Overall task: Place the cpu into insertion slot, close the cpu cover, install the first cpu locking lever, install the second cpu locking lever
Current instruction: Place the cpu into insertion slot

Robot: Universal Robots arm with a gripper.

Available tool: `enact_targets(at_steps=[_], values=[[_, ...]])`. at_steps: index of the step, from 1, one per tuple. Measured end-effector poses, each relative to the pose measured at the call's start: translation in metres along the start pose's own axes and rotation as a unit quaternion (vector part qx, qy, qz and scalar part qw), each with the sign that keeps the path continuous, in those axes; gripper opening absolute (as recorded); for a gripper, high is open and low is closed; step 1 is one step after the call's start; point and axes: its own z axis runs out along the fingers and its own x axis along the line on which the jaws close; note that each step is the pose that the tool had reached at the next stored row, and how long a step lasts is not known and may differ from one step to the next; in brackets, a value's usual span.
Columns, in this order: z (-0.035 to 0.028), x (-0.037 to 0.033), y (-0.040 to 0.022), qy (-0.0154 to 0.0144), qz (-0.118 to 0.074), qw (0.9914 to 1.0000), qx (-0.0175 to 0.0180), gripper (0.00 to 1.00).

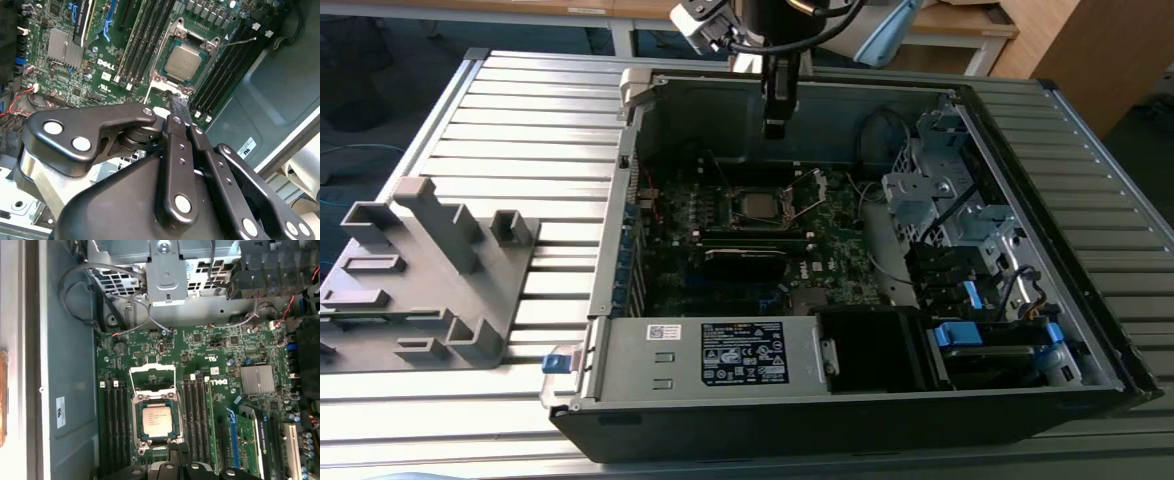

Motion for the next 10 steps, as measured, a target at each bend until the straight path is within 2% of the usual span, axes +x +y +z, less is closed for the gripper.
enact_targets(at_steps=[10], values=[[0.0007, 0.0000, 0.0000, 0.0000, 0.000, 1.00000, 0.0000, 0.11]])
